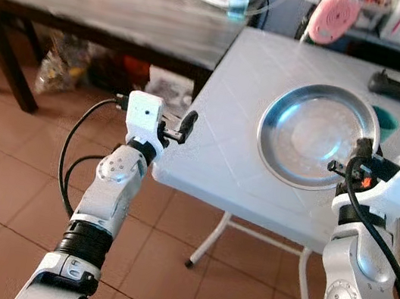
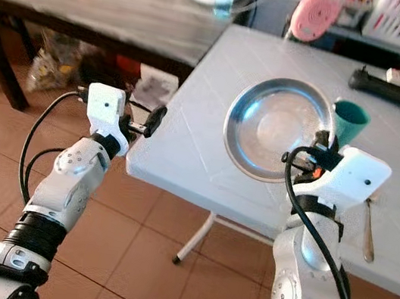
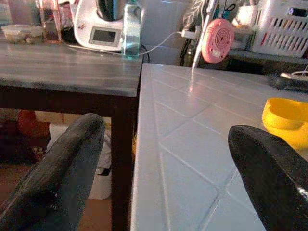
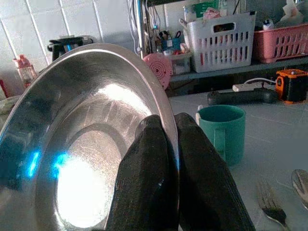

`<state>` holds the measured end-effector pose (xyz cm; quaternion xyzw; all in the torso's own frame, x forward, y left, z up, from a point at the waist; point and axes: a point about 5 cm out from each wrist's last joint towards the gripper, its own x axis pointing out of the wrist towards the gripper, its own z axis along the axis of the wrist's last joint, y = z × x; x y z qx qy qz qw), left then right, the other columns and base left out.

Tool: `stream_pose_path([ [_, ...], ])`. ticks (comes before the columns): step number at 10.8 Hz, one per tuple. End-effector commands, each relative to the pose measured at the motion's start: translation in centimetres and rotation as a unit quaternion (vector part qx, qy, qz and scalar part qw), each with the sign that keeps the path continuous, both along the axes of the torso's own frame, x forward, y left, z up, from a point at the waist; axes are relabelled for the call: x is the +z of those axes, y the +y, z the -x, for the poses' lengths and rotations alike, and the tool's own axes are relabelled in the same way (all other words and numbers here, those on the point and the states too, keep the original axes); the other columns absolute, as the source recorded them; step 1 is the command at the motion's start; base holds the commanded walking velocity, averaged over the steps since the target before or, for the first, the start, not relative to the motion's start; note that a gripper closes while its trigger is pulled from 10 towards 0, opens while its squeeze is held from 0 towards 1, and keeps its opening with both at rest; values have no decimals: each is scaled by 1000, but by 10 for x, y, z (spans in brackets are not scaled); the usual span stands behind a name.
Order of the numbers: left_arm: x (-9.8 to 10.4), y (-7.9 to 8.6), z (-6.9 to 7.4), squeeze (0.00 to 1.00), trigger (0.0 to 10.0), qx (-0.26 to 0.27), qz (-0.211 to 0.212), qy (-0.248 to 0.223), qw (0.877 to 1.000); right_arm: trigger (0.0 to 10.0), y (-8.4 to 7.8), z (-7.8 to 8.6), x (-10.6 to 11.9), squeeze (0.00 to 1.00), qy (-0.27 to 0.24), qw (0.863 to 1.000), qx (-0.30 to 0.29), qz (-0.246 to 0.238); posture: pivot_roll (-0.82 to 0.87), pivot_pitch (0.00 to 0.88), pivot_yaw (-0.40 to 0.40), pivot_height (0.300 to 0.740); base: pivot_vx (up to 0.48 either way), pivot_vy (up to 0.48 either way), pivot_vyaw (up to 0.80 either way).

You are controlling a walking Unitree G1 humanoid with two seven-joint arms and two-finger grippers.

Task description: Setting the table

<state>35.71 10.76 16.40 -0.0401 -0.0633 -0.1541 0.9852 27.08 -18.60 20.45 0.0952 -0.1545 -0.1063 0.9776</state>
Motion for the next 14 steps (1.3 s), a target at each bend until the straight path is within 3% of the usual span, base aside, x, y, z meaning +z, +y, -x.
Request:
stream_pose_path([
  [1,1,3,-2,0,10000,5,1,0,1000,10000,-5,5,3,0,-7,1000,-15,-2,102,36,-3,740,0,0,0],
  [3,-3,0,0,0,10000,-6,20,12,1000,10000,-9,10,1,0,-4,1000,-22,-4,88,59,-9,740,0,0,-784],
  [5,-11,3,6,0,10000,10,-1,4,1000,10000,-9,15,-1,0,2,1000,-15,7,80,66,-22,740,0,0,-788],
  [6,-9,10,9,0,10000,39,-38,-30,998,10000,-9,19,-5,0,10,1000,-11,9,80,65,-29,740,0,0,-606],
  [8,-4,25,7,0,10000,85,-62,-51,993,10000,-7,24,-11,0,21,1000,-6,11,81,64,-31,740,0,0,0],
  [9,-2,25,7,0,10000,84,-74,-65,992,10000,-6,26,-12,0,24,1000,-4,10,81,64,-31,740,0,0,0],
  [14,-9,18,9,0,10000,48,-66,-42,996,10000,0,33,-19,0,37,999,-2,10,71,103,-15,740,0,111,0],
])
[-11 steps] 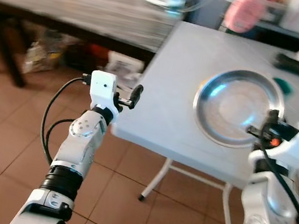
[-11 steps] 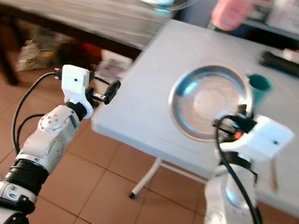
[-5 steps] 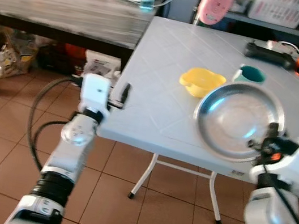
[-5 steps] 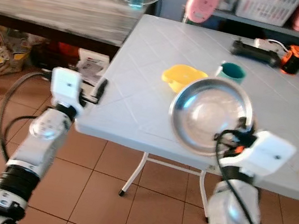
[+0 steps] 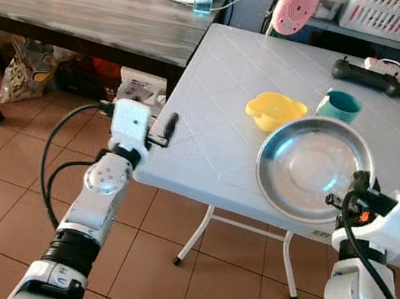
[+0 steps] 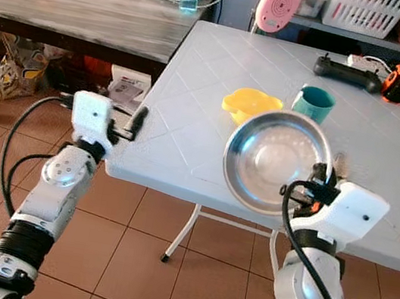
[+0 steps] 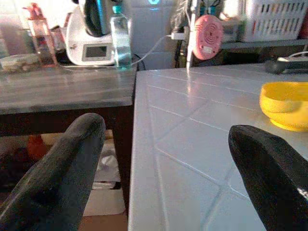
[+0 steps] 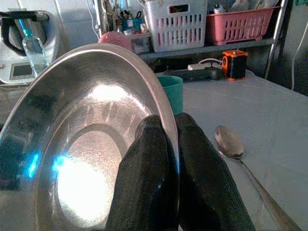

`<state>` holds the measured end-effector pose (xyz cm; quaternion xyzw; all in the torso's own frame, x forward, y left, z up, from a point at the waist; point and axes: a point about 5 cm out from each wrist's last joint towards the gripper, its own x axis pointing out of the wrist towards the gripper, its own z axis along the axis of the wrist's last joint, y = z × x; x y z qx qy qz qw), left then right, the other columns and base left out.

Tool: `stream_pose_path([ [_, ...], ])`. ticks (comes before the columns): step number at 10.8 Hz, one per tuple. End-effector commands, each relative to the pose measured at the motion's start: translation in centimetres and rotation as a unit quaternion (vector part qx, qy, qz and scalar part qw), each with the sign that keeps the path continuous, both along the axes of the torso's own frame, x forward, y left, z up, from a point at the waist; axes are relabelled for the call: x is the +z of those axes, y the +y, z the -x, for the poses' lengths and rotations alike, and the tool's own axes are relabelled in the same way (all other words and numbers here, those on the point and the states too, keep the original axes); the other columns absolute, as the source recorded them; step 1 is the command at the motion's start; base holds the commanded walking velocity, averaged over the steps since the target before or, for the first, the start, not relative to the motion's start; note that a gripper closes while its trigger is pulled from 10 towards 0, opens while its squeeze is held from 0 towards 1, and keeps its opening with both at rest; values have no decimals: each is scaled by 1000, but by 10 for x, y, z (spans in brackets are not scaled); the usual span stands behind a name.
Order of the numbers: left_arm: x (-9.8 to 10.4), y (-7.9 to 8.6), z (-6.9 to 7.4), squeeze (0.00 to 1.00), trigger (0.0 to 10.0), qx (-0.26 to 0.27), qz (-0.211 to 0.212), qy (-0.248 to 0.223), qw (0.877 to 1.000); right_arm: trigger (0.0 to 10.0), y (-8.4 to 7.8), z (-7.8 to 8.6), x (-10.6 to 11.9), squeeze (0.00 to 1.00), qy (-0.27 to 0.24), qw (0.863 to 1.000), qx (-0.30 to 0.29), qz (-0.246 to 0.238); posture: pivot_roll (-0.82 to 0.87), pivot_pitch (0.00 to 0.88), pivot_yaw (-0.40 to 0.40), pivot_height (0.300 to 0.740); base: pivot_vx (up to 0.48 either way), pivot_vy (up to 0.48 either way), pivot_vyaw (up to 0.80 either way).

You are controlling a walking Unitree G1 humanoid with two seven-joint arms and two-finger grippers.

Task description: Setting the table

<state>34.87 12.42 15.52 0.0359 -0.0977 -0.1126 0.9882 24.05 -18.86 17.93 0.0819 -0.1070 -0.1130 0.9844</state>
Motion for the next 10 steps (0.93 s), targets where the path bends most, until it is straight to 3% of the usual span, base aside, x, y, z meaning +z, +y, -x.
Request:
stream_pose_path([
  [1,0,1,1,0,10000,-2,-1,2,1000,10000,3,3,6,0,-13,1000,3,1,74,103,-14,740,0,315,0],
  [10,-1,0,1,0,10000,-21,-13,11,1000,10000,7,0,5,0,-15,1000,4,-9,85,113,-6,740,0,363,0],
])
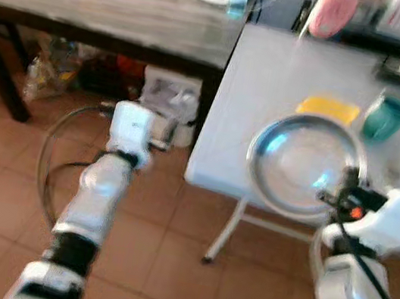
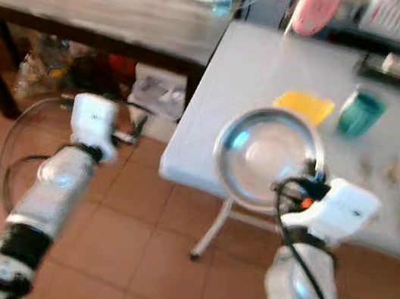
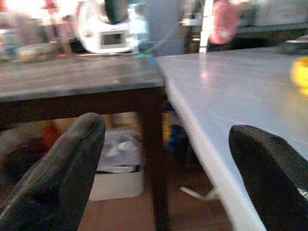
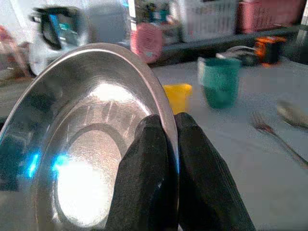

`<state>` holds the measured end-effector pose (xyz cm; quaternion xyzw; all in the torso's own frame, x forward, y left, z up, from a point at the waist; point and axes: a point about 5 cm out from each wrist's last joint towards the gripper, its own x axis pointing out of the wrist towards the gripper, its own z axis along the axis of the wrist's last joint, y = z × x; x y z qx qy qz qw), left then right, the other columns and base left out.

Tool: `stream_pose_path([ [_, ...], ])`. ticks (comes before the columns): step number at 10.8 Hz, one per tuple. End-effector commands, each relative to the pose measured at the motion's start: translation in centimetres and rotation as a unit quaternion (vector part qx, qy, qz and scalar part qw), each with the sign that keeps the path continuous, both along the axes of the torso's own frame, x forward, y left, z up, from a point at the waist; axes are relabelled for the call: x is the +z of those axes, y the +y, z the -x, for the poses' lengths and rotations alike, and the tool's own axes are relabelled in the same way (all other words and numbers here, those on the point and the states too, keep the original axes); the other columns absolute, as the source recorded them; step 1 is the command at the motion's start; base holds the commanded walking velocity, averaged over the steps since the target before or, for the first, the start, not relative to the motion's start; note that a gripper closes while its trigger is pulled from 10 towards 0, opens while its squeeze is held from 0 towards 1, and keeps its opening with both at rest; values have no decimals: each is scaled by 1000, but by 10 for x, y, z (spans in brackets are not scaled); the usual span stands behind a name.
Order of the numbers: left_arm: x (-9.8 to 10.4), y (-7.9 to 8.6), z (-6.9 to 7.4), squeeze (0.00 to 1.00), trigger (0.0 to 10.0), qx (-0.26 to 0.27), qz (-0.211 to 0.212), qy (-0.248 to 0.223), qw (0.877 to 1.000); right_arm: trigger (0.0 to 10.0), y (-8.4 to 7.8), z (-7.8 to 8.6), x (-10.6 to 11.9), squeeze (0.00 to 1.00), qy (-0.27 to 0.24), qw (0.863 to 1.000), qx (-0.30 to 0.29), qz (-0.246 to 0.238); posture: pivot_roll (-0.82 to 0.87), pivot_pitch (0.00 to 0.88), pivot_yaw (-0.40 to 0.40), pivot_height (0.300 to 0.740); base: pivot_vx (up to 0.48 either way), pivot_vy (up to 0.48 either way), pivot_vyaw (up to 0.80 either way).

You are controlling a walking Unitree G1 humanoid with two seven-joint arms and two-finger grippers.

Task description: Setting the table

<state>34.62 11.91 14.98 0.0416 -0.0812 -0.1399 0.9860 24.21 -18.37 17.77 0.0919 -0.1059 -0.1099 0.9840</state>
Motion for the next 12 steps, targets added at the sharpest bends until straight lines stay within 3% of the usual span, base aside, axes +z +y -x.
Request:
stream_pose_path([
  [1,4,6,-2,0,10000,5,-3,-5,1000,10000,2,1,7,0,-16,1000,-1,1,86,113,-4,740,0,390,0],
  [8,3,1,-3,0,10000,-1,-2,0,1000,10000,-1,-2,7,0,-17,1000,-1,5,90,106,-17,740,0,399,0],
  [12,6,-6,-1,0,10000,-29,1,-11,1000,10000,-4,-1,6,0,-15,1000,-12,8,94,103,-11,740,0,0,0],
])
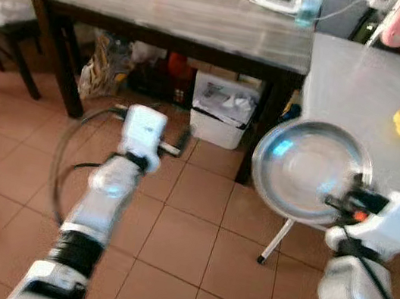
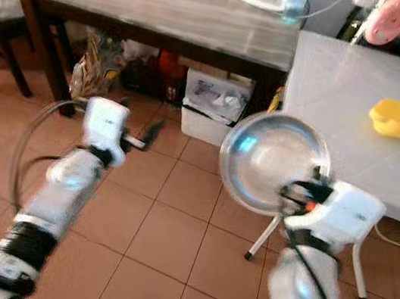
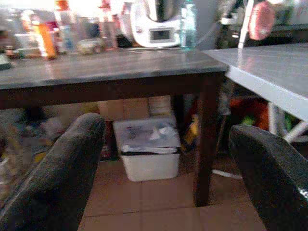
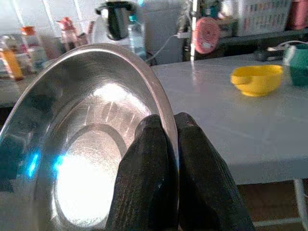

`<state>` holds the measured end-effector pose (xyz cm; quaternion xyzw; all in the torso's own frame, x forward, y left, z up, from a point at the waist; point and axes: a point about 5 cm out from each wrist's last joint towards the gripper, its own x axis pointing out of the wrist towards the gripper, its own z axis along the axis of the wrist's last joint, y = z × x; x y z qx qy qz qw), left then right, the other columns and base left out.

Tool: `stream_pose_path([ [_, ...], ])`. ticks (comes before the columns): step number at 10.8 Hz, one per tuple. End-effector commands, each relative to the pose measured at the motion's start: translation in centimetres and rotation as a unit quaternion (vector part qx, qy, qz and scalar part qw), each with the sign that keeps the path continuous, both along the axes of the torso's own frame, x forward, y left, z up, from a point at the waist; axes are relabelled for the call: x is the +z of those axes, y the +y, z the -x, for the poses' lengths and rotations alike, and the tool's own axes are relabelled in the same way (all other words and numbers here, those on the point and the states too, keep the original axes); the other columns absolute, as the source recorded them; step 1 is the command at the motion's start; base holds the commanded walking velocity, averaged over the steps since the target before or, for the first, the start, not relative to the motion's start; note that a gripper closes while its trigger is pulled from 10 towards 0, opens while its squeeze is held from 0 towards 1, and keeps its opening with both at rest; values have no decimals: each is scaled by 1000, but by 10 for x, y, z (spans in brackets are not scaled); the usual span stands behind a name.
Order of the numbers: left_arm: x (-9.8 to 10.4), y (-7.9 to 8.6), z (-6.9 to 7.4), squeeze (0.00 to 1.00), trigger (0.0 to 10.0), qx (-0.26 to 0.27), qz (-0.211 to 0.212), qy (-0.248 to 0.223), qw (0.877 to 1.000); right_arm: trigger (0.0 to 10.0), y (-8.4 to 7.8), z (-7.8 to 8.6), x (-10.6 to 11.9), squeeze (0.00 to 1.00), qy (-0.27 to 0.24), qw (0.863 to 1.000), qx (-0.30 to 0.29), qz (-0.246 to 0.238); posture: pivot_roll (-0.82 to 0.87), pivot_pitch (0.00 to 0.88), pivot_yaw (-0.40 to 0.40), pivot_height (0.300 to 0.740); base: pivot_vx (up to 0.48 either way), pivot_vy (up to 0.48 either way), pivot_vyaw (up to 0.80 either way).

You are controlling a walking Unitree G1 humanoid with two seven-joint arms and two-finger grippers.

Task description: Setting the table

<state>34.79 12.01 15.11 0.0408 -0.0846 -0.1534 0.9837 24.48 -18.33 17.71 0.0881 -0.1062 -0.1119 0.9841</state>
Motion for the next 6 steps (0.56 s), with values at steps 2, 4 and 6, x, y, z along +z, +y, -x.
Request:
stream_pose_path([
  [2,5,-7,1,0,10000,-19,7,-7,1000,10000,-4,2,6,0,-16,1000,-8,6,97,97,-13,740,0,0,-422],
  [4,5,-9,1,0,10000,-31,7,-9,999,10000,-3,0,6,0,-18,1000,-6,7,102,92,-10,740,0,0,-216],
  [6,6,-9,1,0,10000,-36,10,-7,999,10000,-2,-1,7,0,-20,1000,-6,7,101,93,-7,740,142,0,0],
])
